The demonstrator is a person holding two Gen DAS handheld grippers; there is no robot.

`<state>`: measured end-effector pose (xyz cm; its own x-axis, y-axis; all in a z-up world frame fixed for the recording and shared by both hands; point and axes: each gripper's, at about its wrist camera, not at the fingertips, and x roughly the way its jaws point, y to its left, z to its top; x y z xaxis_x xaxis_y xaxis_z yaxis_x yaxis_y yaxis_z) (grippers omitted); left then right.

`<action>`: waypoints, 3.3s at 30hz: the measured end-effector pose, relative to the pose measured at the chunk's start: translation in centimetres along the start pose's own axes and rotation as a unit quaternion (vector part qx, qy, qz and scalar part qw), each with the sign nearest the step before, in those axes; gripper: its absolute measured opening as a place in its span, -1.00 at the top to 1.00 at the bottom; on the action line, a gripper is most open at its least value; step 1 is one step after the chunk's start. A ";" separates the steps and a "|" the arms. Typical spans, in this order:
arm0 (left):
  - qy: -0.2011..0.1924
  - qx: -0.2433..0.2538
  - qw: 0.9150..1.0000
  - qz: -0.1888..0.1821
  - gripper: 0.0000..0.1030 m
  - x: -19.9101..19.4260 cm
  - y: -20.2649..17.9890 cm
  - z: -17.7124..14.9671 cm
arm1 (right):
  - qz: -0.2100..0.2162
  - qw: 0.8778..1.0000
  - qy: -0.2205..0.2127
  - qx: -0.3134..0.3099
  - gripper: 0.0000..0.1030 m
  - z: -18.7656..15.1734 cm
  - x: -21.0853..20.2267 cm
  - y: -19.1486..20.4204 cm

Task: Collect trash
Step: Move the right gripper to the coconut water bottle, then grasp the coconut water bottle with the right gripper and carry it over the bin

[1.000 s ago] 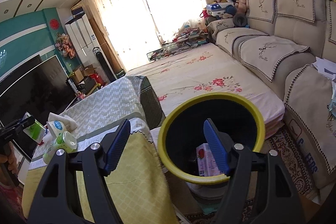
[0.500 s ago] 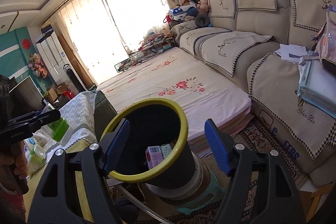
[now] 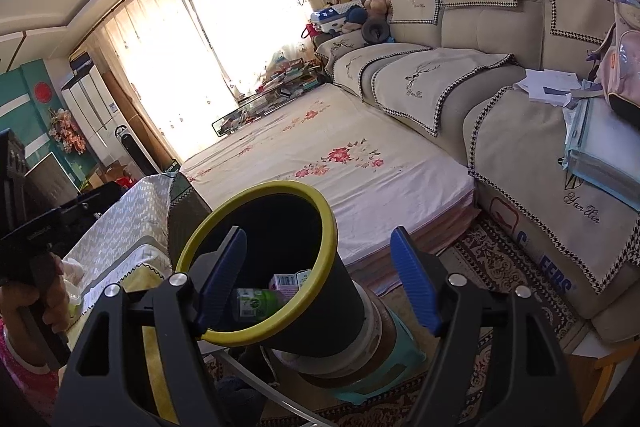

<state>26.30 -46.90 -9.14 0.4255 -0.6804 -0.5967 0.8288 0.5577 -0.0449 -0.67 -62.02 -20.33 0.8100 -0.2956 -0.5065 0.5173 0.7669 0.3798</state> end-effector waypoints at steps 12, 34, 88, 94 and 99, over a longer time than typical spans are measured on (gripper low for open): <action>-0.094 -0.077 0.980 0.157 -0.77 -18.0 12.3 -7.4 | 0.082 0.991 0.051 -0.092 -0.37 -1.5 2.6 9.0; -0.107 -0.230 0.872 0.418 -0.77 -27.0 31.4 -22.6 | 0.314 0.854 0.129 -0.395 -0.48 -5.6 9.4 37.7; -0.113 -0.258 0.872 0.400 -0.79 -26.8 31.0 -23.0 | 0.312 0.827 0.266 -0.385 0.05 -14.8 3.9 39.3; -0.109 -0.249 0.876 0.398 -0.79 -26.4 30.7 -22.9 | 0.329 0.853 0.246 -0.322 0.06 -11.1 1.3 34.2; -0.106 -0.247 0.877 0.399 -0.79 -26.2 30.7 -23.0 | 0.303 0.888 0.206 -0.277 0.06 -7.2 0.1 29.6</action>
<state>32.21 -1.05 -13.27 0.8991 -0.0245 -0.4370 0.0007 0.9985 -0.0545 12.73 -35.22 -14.73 0.6637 0.4140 -0.6230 -0.2878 0.9101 0.2982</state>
